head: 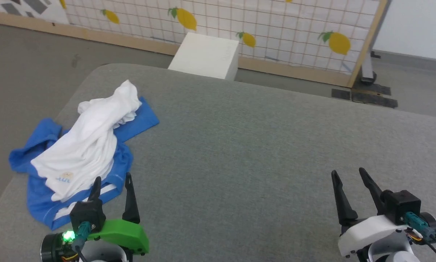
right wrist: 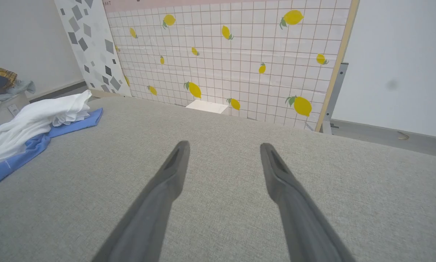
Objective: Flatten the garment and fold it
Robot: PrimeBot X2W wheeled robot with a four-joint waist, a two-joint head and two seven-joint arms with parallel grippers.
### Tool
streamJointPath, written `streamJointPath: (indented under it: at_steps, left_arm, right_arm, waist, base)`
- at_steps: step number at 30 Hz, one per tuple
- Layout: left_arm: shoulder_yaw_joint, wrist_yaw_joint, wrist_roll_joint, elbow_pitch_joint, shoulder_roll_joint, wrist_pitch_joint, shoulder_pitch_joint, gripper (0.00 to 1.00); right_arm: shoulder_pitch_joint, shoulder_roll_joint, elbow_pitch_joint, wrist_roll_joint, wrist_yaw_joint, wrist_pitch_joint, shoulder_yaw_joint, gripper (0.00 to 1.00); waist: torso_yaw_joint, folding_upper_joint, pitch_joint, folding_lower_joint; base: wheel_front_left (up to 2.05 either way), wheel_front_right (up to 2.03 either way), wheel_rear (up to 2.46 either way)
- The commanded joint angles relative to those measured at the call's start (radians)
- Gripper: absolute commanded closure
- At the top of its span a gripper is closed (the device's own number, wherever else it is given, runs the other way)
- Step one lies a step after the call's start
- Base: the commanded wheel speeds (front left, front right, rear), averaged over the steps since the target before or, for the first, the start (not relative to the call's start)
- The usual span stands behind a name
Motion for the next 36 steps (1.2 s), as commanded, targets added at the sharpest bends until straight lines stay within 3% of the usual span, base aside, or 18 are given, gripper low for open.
streamJointPath:
  at_steps: [1, 36]
  left_arm:
    - [0.0, 0.01, -0.013, 0.004, -0.002, -0.009, 0.019, 0.0]
    - [-0.014, 0.08, -0.074, 0.041, -0.003, -0.083, 0.045, 0.0]
  right_arm:
    - [0.016, 0.001, 0.009, 0.008, -0.001, -0.012, 0.003, 0.0]
    - [0.02, 0.001, 0.112, 0.041, -0.001, -0.086, 0.036, 0.0]
  waist:
    - [0.028, 0.0, -0.003, 0.0]
    - [0.227, 0.0, -0.012, 0.0]
  base:
    - [0.0, 0.0, 0.0]
    - [0.0, 0.0, 0.0]
